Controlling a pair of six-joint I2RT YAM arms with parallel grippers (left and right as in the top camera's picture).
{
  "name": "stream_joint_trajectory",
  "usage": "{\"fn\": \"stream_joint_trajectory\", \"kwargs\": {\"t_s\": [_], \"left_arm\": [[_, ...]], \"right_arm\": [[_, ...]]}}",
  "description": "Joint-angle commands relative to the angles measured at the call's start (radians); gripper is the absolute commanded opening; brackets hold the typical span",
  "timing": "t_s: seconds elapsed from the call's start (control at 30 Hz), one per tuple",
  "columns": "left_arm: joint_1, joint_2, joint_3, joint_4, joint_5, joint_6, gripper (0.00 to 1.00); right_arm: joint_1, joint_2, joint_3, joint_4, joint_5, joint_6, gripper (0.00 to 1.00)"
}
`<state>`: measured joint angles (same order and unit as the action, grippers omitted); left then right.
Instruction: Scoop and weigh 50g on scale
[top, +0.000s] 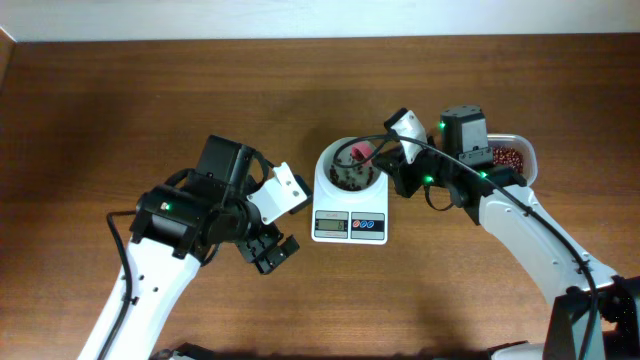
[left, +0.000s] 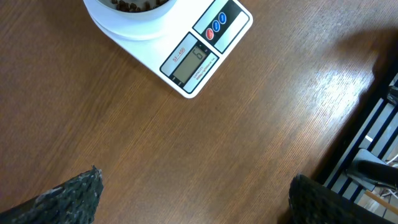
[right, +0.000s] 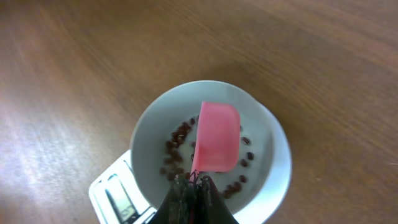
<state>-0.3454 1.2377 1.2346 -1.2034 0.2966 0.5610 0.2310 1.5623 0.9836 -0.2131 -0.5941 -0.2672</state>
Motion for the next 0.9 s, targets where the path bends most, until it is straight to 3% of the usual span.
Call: {"fn": "stream_joint_trajectory", "kwargs": {"t_s": [0.0,0.1,0.23,0.3,0.4,0.5,0.6,0.7,0.8,0.87], "left_arm": [[0.003,-0.006,-0.004,0.002,0.014,0.016,0.99],[0.003,-0.007,-0.004,0.002,0.014,0.016,0.99],[0.003,-0.006,-0.004,0.002,0.014,0.016,0.99],[0.003,-0.006,-0.004,0.002,0.014,0.016,0.99],[0.003,-0.006,-0.004,0.002,0.014,0.016,0.99],[0.003,-0.006,-0.004,0.002,0.014,0.016,0.99],[0.003,-0.006,-0.004,0.002,0.014,0.016,0.99],[0.003,-0.006,-0.004,0.002,0.014,0.016,0.99],[0.003,-0.006,-0.004,0.002,0.014,0.016,0.99],[0.003,-0.006,-0.004,0.002,0.014,0.016,0.99]], "right_arm": [[0.006,-0.018,0.017,0.008,-0.078,-0.037,0.04],[0.006,-0.018,0.017,0.009,0.068,-0.043,0.04],[0.006,-0.018,0.017,0.013,-0.008,-0.044,0.04],[0.006,-0.018,0.017,0.016,0.103,-0.042,0.04],[0.006,-0.018,0.017,0.016,-0.116,-0.061,0.04],[0.006,-0.018,0.017,0.016,0.079,-0.072,0.04],[0.006,-0.018,0.017,0.016,-0.105,-0.075,0.04],[0.006,-0.018,0.017,0.019,0.082,-0.072,0.04],[0.006,-0.018,0.017,0.02,-0.073,-0.07,0.04],[0.006,-0.018,0.017,0.021,0.055,-0.069,0.04]]}}
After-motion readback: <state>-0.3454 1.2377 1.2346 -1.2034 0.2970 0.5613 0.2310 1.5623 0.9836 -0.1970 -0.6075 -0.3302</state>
